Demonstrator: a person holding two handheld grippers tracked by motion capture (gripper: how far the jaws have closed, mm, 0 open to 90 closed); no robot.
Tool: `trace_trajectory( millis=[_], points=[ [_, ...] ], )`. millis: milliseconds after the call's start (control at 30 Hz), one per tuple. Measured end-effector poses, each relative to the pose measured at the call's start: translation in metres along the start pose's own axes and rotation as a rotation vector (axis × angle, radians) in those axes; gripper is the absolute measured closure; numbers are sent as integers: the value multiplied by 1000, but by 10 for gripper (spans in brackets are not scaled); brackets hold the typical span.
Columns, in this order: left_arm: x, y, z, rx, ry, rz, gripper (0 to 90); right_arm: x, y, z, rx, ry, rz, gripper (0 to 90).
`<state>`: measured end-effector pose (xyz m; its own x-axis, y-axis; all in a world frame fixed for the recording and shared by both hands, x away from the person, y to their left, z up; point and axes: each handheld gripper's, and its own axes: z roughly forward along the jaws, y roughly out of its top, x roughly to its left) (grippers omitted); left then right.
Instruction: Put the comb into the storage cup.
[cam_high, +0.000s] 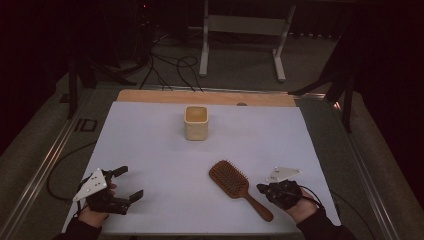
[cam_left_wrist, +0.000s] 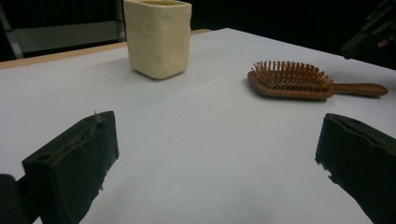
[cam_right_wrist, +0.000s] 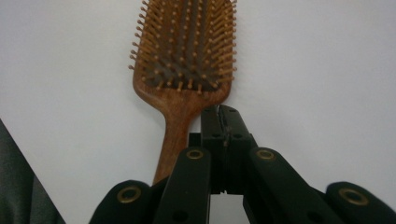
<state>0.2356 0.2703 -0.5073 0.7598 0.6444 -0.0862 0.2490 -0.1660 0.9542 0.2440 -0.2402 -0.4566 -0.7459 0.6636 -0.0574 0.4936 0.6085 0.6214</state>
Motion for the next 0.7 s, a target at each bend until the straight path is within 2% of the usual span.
trace_trajectory(
  millis=[100, 133, 467, 700],
  points=[
    [0, 0, 0, 0, 0, -2, 0, 3, 4, -1, 5, -4, -3, 888],
    [0, 0, 0, -2, 1, -3, 0, 4, 5, -1, 6, -9, 2, 852],
    [0, 0, 0, -6, 2, -7, 0, 16, 15, 2, 73, 5, -40, 731],
    [0, 0, -1, -7, 0, -5, 0, 21, 18, 12, 131, 36, -44, 488]
  ],
)
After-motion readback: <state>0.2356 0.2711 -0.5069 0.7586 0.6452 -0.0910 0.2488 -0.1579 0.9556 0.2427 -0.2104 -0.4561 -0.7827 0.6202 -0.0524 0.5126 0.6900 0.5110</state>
